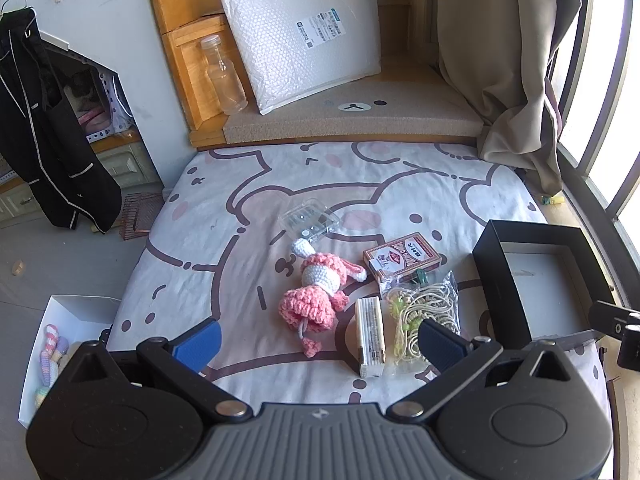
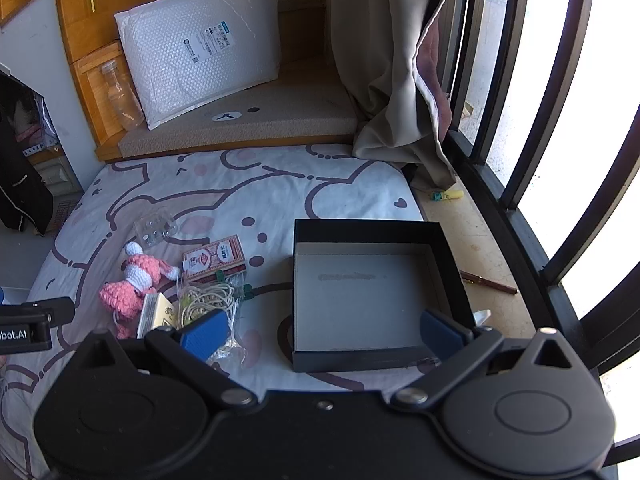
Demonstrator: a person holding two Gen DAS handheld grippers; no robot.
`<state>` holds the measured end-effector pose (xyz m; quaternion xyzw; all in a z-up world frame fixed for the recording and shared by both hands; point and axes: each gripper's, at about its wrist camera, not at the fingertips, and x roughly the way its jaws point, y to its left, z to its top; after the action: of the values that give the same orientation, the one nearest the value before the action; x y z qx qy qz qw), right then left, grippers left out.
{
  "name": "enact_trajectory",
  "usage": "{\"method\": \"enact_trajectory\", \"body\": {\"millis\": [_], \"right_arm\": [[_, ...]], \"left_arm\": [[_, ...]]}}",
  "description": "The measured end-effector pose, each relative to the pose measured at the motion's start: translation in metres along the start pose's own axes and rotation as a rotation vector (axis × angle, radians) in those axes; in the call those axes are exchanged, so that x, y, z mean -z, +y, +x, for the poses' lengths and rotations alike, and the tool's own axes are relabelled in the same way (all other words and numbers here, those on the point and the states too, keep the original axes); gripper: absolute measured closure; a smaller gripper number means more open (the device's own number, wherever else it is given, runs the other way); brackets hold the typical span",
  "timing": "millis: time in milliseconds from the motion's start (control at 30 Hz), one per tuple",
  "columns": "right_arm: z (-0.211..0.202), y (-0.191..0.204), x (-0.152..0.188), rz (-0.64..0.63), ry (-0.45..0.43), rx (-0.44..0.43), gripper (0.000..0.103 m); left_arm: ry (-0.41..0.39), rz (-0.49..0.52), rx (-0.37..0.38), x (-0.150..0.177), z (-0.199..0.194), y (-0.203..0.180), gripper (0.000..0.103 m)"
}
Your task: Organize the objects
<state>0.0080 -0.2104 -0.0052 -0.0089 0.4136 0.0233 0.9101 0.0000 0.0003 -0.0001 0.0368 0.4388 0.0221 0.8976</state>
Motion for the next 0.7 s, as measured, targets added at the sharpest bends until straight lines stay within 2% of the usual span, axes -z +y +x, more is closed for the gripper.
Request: {"method": "enact_trajectory", "body": {"millis": [700], "right_arm": [[-0.0005,0.0010,0.0036,-0.004,0.001,-0.001,0.000]], "left_arm": [[0.004,-0.007,-0.006,0.0025,-0.0001,-0.0012,0.000]]}}
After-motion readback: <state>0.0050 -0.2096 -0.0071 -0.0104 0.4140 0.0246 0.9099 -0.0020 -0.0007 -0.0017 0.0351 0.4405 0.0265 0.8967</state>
